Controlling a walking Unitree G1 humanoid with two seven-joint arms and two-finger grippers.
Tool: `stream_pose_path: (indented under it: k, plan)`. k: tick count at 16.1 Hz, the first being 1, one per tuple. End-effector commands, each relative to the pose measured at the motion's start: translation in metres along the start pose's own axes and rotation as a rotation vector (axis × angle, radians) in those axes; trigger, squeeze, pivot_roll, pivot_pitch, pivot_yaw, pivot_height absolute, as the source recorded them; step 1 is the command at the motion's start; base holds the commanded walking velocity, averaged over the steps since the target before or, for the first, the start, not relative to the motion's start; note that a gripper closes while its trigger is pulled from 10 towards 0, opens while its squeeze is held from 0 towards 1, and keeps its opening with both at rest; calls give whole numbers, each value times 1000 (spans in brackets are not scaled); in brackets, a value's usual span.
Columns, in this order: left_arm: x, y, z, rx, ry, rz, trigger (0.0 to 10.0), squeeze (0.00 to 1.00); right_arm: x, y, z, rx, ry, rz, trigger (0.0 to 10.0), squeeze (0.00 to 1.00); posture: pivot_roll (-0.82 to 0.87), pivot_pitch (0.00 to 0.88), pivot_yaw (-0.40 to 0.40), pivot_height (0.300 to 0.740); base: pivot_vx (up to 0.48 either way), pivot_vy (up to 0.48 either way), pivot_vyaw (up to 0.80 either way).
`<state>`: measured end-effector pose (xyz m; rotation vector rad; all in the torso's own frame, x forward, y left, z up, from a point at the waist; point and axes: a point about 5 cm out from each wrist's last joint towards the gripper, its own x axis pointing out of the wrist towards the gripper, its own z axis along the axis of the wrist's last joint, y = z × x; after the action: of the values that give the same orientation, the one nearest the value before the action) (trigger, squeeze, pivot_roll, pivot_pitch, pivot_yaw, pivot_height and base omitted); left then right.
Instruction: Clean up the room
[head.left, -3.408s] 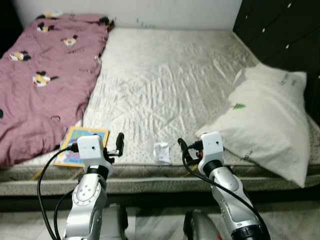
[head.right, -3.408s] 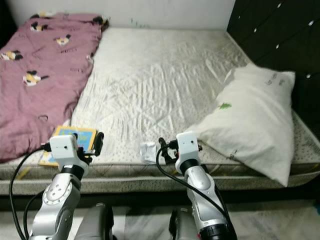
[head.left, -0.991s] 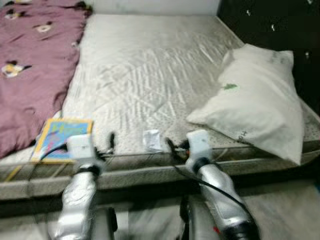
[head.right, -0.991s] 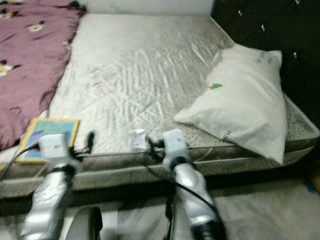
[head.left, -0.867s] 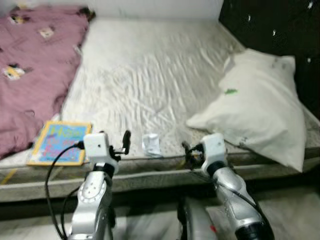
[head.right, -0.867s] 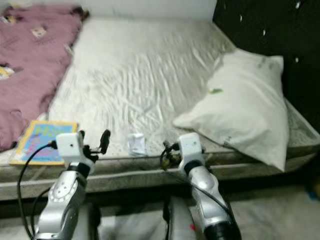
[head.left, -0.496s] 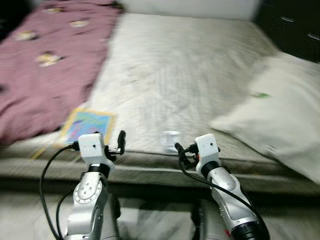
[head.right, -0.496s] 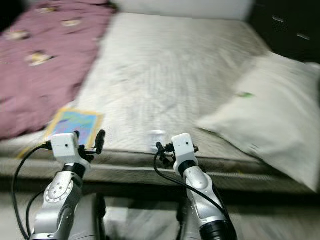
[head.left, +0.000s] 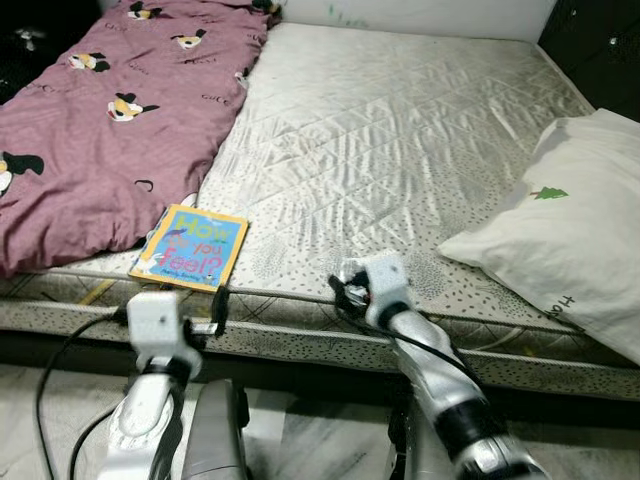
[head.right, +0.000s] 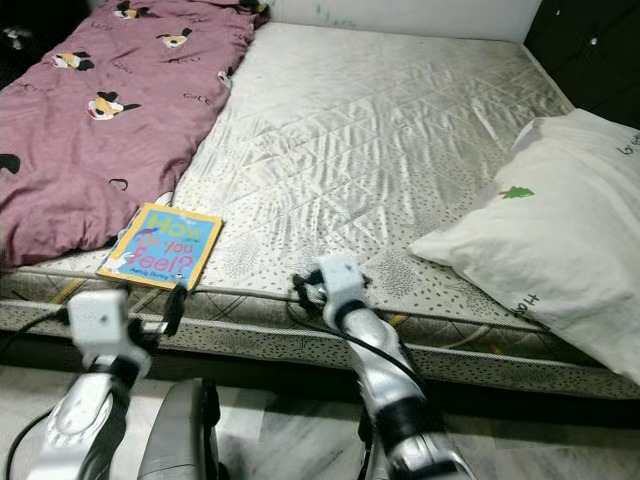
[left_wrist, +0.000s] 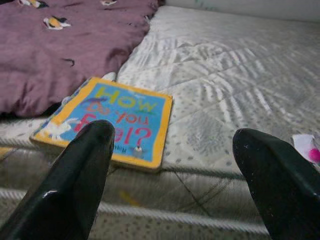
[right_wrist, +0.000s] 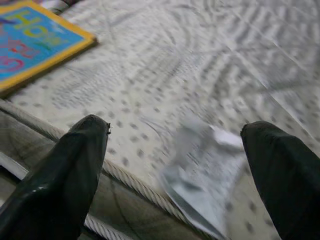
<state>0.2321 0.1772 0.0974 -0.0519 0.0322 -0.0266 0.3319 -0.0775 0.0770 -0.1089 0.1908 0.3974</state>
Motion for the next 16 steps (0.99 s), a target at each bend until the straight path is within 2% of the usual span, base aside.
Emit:
stream_pose_path:
  k: [1,4,6,9,13,16]
  plan:
    - [-4,-2,4,8,0,-14,10000,0,1,1,-5,6,16,-5,10000,0,181,139,-76,546,0,0,0]
    - [-17,-3,5,10,21,-5,10000,0,7,15,-11,-20,88,69,10000,0,195,172,-82,546,0,0,0]
    - [-24,-8,9,17,24,-19,10000,0,10,22,-10,-24,82,84,10000,0,200,200,-77,546,0,0,0]
    - [-35,-12,11,18,48,-34,10000,0,13,19,-1,-2,27,-3,10000,0,204,241,-59,546,0,0,0]
    - [-36,-14,15,20,56,-42,10000,0,18,8,23,-4,-89,-99,10000,0,203,256,-48,546,0,0,0]
    - [-37,-16,18,17,60,-41,10000,0,17,6,18,-19,-72,-113,10000,0,204,258,-49,546,0,0,0]
